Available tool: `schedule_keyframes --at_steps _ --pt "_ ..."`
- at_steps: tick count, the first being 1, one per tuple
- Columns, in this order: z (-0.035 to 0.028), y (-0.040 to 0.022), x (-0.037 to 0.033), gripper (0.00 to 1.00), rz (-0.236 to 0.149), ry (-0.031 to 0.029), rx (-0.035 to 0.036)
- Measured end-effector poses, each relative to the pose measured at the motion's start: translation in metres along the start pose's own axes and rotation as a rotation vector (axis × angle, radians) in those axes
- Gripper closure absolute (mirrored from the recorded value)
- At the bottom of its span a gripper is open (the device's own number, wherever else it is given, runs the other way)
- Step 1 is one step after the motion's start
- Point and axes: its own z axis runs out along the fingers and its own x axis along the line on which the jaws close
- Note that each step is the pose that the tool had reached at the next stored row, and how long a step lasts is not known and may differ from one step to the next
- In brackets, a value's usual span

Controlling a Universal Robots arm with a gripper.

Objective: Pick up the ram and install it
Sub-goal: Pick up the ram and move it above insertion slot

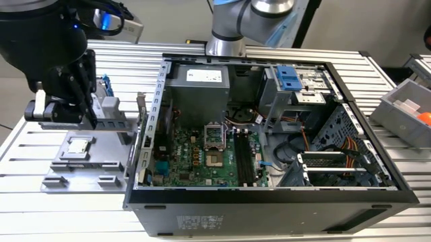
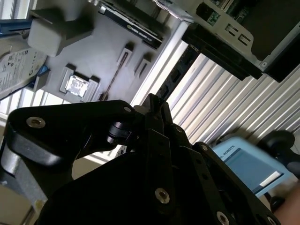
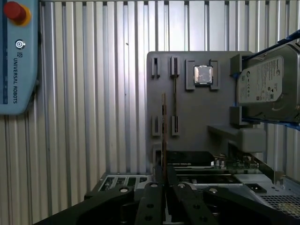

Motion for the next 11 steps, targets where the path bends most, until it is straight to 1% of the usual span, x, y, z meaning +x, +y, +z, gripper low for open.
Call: schedule_keyframes --at_steps 8,11 --pt "-0.0002 -0.0116 -0.0003 1.00 0.000 -0.0001 0.0001" --pt "-0.0004 -0.0174 -0.0004 1.00 0.000 0.0000 -0.0001"
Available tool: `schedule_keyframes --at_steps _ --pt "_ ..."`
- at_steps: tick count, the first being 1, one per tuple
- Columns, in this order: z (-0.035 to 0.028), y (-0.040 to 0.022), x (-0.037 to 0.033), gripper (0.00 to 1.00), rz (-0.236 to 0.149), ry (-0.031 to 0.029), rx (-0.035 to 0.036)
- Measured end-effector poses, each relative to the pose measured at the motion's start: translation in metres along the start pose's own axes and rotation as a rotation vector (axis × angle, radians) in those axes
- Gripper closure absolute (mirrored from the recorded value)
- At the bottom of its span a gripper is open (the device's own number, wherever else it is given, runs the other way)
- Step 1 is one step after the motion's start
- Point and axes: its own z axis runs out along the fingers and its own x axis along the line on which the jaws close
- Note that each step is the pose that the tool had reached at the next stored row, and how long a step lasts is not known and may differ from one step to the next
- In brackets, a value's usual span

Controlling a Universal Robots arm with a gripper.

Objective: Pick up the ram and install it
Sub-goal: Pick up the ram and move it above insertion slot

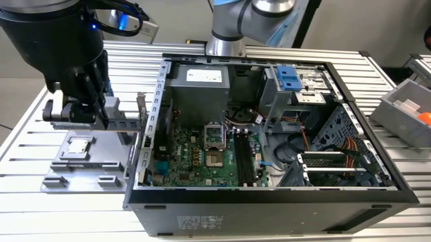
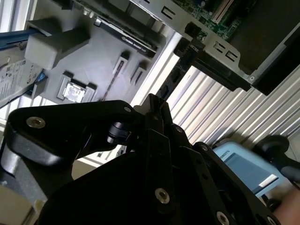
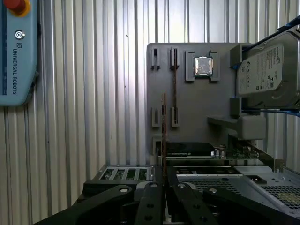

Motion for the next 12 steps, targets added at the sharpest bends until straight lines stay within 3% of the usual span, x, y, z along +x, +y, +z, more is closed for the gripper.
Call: schedule_keyframes --at_steps 12 --pt "-0.0006 -0.0240 -0.0006 1.00 0.000 0.0000 -0.0018"
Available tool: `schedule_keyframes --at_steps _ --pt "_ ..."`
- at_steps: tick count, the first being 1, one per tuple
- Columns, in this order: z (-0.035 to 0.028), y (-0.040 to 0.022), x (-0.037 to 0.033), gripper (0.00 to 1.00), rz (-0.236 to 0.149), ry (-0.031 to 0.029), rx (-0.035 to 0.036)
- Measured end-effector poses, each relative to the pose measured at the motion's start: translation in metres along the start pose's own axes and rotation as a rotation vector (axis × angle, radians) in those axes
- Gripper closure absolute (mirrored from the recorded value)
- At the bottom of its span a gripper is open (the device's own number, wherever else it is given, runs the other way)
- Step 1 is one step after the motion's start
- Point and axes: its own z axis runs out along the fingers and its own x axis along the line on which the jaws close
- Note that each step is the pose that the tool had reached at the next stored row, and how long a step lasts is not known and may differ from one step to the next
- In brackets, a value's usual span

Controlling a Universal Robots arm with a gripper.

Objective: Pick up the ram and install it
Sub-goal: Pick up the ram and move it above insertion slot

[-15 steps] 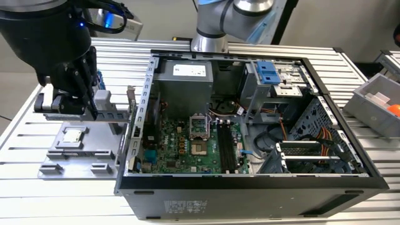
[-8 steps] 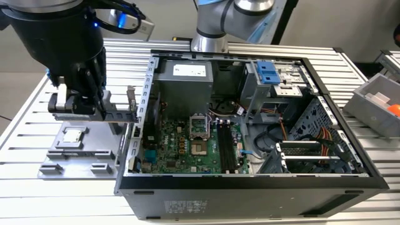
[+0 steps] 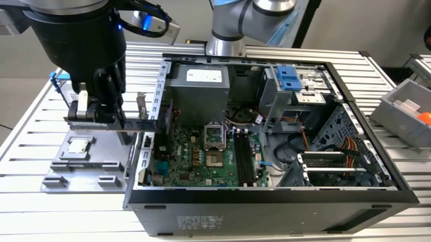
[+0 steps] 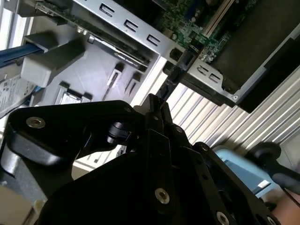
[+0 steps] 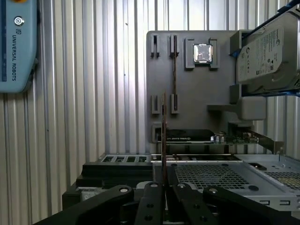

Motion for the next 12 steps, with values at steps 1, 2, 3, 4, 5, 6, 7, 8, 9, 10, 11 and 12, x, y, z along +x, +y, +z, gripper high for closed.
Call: schedule_keyframes --at_steps 1,2,3,4,5,6,7,8,9,10,11,12 --pt "0.0000 -0.0019 0.0000 1.00 0.000 0.0000 -0.0001" --pt "-0.0001 -0.0037 -0.0001 1.00 0.000 0.0000 -0.0003" --pt "-0.0002 -0.0057 -0.0001 1.00 0.000 0.0001 -0.0005" --pt "-0.0002 -0.0074 -0.0002 1.00 0.000 0.0000 -0.0007" --pt "-0.0002 -0.0093 -0.0002 1.00 0.000 0.0000 -0.0008" --pt "-0.0003 -0.0110 -0.0003 1.00 0.000 0.0001 -0.0009" --pt "-0.0003 -0.0126 -0.0003 1.00 0.000 0.0001 -0.0010" --pt "-0.0004 -0.0142 -0.0004 1.00 0.000 0.0001 -0.0011" --pt "-0.0004 -0.0160 -0.0004 1.00 0.000 0.0000 -0.0012" --pt "-0.0005 -0.0176 -0.0004 1.00 0.000 0.0001 -0.0014" --pt "-0.0005 -0.0191 -0.0005 1.00 0.001 0.0000 -0.0015" --pt "-0.0005 -0.0205 -0.0005 1.00 0.002 0.0000 -0.0015"
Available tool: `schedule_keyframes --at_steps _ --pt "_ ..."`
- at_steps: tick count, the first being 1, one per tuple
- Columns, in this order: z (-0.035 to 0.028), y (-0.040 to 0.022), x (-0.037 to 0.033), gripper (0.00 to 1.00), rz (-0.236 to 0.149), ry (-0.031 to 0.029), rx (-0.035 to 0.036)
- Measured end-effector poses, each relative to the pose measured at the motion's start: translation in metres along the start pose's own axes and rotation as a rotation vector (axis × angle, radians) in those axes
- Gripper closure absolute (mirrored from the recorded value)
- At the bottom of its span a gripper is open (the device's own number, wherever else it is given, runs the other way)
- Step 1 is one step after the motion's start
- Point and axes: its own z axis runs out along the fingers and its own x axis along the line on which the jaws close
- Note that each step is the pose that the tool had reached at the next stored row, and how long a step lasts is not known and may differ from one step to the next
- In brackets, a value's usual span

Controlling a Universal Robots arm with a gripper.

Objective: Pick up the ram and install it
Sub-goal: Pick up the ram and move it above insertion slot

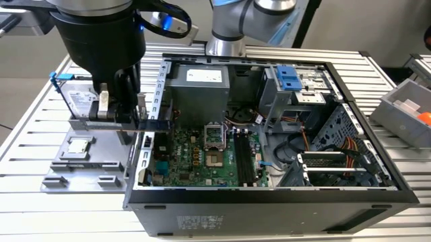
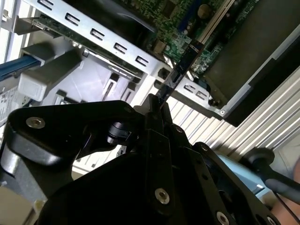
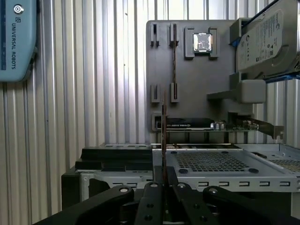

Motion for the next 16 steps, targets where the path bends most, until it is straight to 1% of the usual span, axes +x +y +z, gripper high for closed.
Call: schedule_keyframes --at_steps 5,9,16 --pt "-0.0001 -0.0051 -0.0001 1.00 0.010 -0.0003 -0.0009" --pt "-0.0003 -0.0108 -0.0003 1.00 0.015 -0.0004 -0.0018" --pt "-0.0005 -0.0171 -0.0004 1.00 0.032 -0.0008 -0.0031"
